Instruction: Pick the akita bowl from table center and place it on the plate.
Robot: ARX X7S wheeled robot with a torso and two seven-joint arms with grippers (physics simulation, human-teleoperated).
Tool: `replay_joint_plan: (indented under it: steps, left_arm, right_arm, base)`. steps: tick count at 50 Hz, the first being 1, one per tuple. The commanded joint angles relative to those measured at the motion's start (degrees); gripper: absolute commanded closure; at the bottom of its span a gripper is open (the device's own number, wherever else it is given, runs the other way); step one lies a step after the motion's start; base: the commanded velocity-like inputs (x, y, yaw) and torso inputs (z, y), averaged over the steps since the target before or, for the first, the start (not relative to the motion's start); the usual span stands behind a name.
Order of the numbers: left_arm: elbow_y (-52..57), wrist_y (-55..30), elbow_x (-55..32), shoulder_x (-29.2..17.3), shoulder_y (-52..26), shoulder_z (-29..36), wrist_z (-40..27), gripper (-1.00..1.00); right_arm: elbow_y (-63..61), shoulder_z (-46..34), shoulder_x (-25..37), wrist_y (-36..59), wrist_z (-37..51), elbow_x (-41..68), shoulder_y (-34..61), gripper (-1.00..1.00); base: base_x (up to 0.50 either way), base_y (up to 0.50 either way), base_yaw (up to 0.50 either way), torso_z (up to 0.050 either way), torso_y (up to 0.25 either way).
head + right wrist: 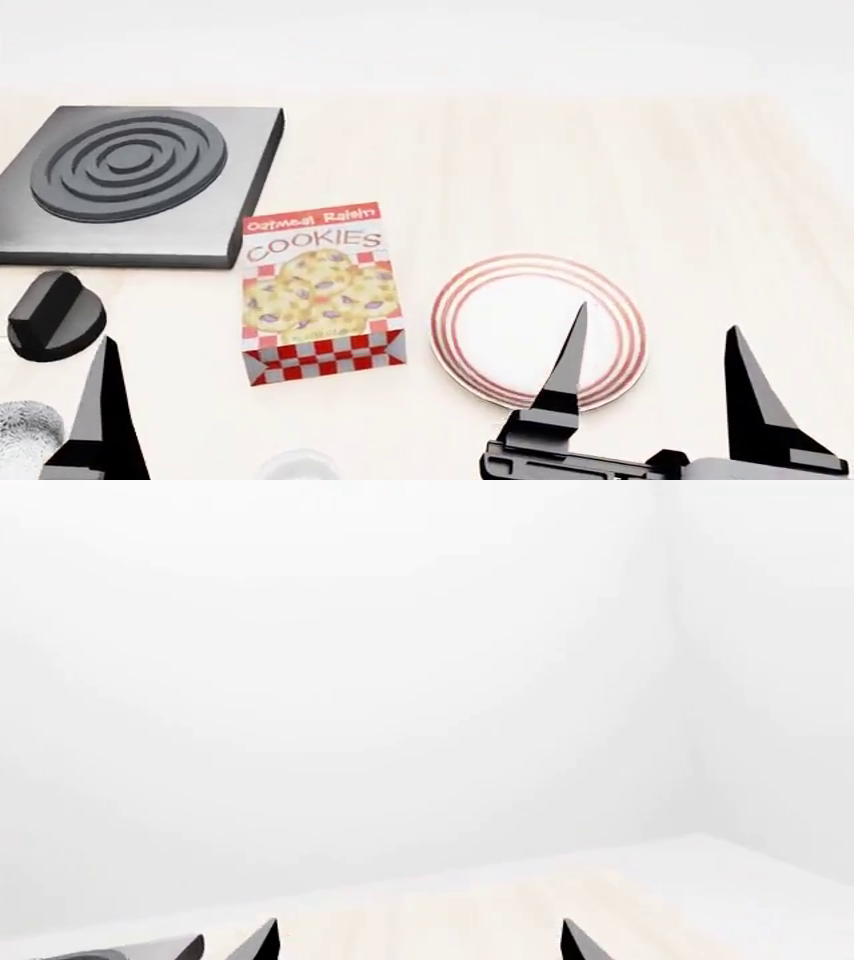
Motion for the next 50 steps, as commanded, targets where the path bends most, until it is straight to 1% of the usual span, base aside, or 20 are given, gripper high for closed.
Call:
replay_joint_plan:
  steps: [1, 7, 27, 29, 31, 32, 37, 38, 40, 45, 46, 50]
  left_arm:
    - [0.1, -0.1, -0.1, -0.1, -0.1, -0.3, -0.3, -1.0]
    - [0.0, 0.1, -1.2, -0.4, -0.1, -0.3, -0.9, -1.0]
    - [-0.6, 0.1, -2.7, -1.6, -0.7, 0.1, -2.6, -1.0]
    - [-1.0, -1.1, -5.5, -1.2, -1.2, -1.2, -3.2, -1.0]
    - [-0.9, -2.0, -6.3, -1.3, -2.0, -1.9, -3.9, -1.0]
    - [-0.9, -3.2, -8.1, -1.1, -2.6, -3.3, -5.0, -1.0]
    - [-1.4, -6.5, -11.7, -0.9, -4.4, -5.5, -7.7, -1.0]
    - [-1.7, -8.0, -12.1, -0.6, -5.3, -6.2, -9.3, -1.0]
    - [-3.1, -10.6, -16.6, -0.2, -6.7, -8.2, -10.1, -1.0]
    - [-6.2, -11.4, -19.3, 0.2, -8.0, -10.8, -11.3, -1.0]
    - [-7.0, -10.4, -19.1, 0.4, -7.6, -11.1, -10.9, -1.0]
    - [-8.3, -11.6, -22.4, 0.5, -7.2, -14.3, -12.4, -1.0]
  right_arm:
    - [0.0, 0.5, -0.1, -0.1, 0.0, 0.0, 0.0, -1.0]
    - [0.4, 0.5, 0.0, 0.3, 0.0, 1.0, 0.0, -1.0]
    - [0.7, -0.1, 0.5, -0.5, 1.0, 0.7, 0.2, -1.0]
    - [0.7, -0.1, 0.6, -0.3, 1.1, 0.9, 0.2, -1.0]
    - [0.7, -0.2, 0.6, -0.3, 1.2, 1.0, 0.1, -1.0]
    - [1.2, -0.5, 0.4, -0.7, 1.1, 0.8, -0.1, -1.0]
    - [0.8, -1.3, 0.5, -0.2, 1.2, 1.0, 0.1, -1.0]
    - [0.8, -1.2, 0.6, -0.3, 1.2, 1.1, 0.1, -1.0]
    - [0.6, -1.0, 0.7, -0.2, 1.3, 1.4, 0.0, -1.0]
    - [-0.4, -0.8, 1.0, 0.3, 1.7, 1.9, 0.2, -1.0]
    - [-0.4, -0.8, 1.0, 0.3, 1.7, 2.0, 0.2, -1.0]
    - [-0.6, -0.8, 1.1, 0.5, 1.9, 2.3, 0.2, -1.0]
  base:
    - [0.5, 0.0, 0.0, 0.0, 0.0]
    - [0.5, 0.0, 0.0, 0.0, 0.0]
    - [0.0, 0.0, 0.0, 0.0, 0.0]
    - [0.0, 0.0, 0.0, 0.0, 0.0]
    - [0.0, 0.0, 0.0, 0.0, 0.0]
    - [0.0, 0.0, 0.0, 0.0, 0.0]
    - [0.0, 0.0, 0.0, 0.0, 0.0]
    - [0.0, 0.0, 0.0, 0.0, 0.0]
    - [0.0, 0.0, 0.0, 0.0, 0.0]
    - [0.0, 0.0, 0.0, 0.0, 0.0]
    - [0.0, 0.0, 0.0, 0.0, 0.0]
    - [0.0, 0.0, 0.0, 0.0, 0.0]
